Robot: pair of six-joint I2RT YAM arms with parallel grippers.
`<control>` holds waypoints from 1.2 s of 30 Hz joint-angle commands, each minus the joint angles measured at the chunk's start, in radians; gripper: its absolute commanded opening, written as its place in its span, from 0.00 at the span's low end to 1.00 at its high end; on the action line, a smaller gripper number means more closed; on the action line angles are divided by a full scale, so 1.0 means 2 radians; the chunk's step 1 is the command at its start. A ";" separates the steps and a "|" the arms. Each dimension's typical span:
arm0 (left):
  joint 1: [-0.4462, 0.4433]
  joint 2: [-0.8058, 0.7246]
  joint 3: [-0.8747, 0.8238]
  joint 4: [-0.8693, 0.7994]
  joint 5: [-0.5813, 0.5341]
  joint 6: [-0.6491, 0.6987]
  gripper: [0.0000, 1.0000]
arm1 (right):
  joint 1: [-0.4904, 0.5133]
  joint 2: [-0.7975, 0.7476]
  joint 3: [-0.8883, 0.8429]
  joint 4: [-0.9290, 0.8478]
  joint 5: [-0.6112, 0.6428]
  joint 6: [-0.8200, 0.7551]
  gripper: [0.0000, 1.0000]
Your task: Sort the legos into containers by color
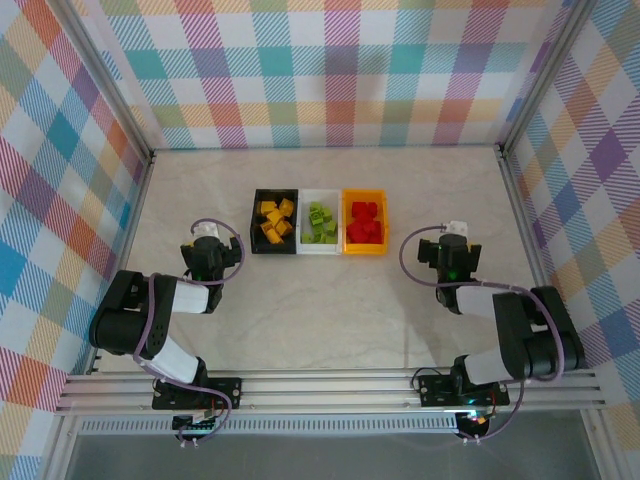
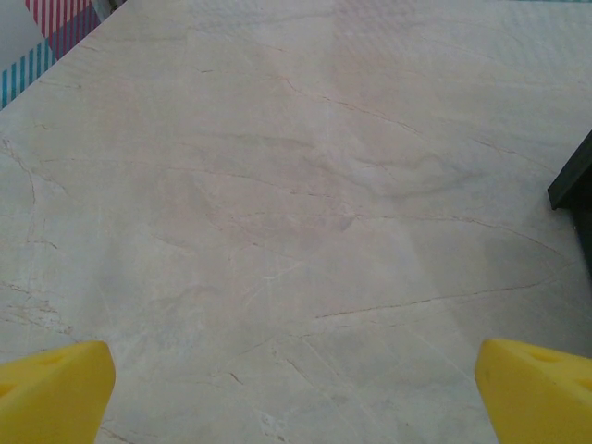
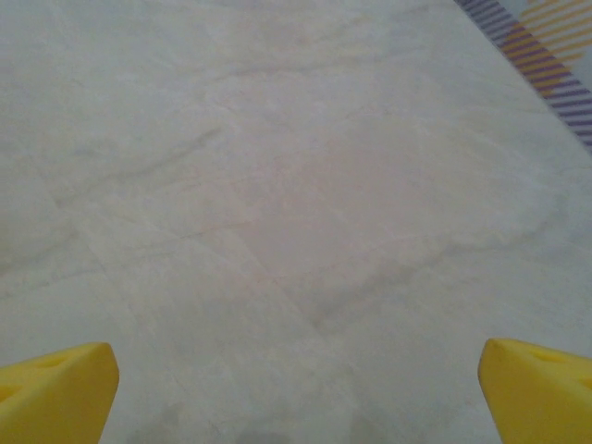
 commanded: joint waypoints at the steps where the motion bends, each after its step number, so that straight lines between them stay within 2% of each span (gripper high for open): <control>1: 0.007 -0.003 0.006 0.016 0.007 -0.004 1.00 | -0.020 0.017 0.017 0.083 -0.064 -0.018 1.00; 4: 0.007 -0.003 0.006 0.016 0.007 -0.004 1.00 | -0.040 0.021 0.034 0.050 -0.107 -0.007 1.00; 6: 0.007 -0.002 0.007 0.016 0.007 -0.004 1.00 | -0.051 0.029 0.029 0.066 -0.149 -0.010 1.00; 7: 0.007 -0.003 0.006 0.016 0.007 -0.004 1.00 | -0.057 0.044 0.011 0.113 -0.158 -0.008 1.00; 8: 0.007 -0.003 0.006 0.016 0.007 -0.004 1.00 | -0.058 0.056 -0.005 0.158 -0.147 -0.006 1.00; 9: 0.007 -0.002 0.006 0.016 0.007 -0.005 1.00 | -0.058 0.038 0.004 0.111 -0.146 0.001 1.00; 36: 0.006 -0.003 0.007 0.015 0.007 -0.004 1.00 | -0.058 0.043 0.007 0.116 -0.146 -0.001 1.00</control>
